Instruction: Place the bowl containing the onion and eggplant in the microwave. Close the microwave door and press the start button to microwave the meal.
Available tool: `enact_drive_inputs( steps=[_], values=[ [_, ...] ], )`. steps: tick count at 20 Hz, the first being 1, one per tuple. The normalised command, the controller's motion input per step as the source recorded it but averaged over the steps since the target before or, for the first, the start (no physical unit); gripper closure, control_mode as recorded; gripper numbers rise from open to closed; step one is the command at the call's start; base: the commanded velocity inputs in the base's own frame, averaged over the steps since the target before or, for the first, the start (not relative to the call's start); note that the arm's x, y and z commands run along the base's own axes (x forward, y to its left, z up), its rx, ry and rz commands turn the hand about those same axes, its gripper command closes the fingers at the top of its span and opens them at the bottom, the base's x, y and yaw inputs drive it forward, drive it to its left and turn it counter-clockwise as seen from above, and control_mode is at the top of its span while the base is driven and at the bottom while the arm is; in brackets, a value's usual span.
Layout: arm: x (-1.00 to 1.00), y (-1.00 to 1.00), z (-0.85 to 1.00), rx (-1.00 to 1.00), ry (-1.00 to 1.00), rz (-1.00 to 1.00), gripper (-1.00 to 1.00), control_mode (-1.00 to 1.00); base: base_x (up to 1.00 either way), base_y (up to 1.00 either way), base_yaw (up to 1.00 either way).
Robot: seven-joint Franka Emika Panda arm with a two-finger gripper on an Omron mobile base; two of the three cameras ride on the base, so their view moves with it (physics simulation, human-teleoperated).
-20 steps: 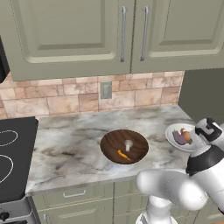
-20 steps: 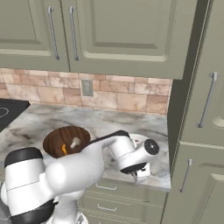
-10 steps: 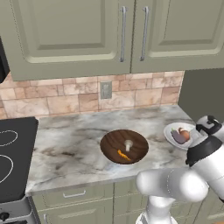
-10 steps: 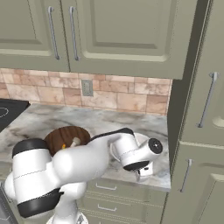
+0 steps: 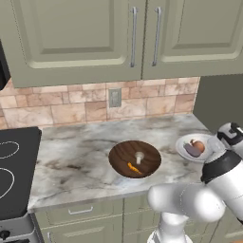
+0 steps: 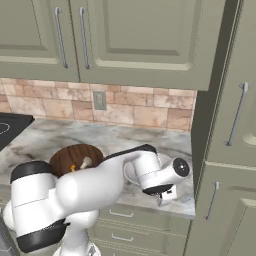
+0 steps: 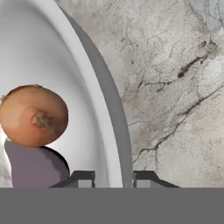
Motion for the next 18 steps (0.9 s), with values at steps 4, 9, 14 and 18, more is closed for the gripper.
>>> enact_drive_inputs(
  steps=[4, 9, 14, 18],
  values=[
    [-0.18, 0.33, 0.47, -0.02, -0.1, 0.09, 1.0, -1.0, 0.0, 0.0, 0.0],
    [-0.38, 0.39, 0.63, -0.03, -0.15, 0.12, 1.0, -1.0, 0.0, 0.0, 0.0],
    [-0.62, 0.35, 0.84, 0.0, -0.25, 0.12, 1.0, -1.0, 0.0, 0.0, 0.0],
    [-0.82, 0.34, 0.78, 0.02, -0.34, 0.11, 1.0, -1.0, 0.0, 0.0, 0.0]
  ],
)
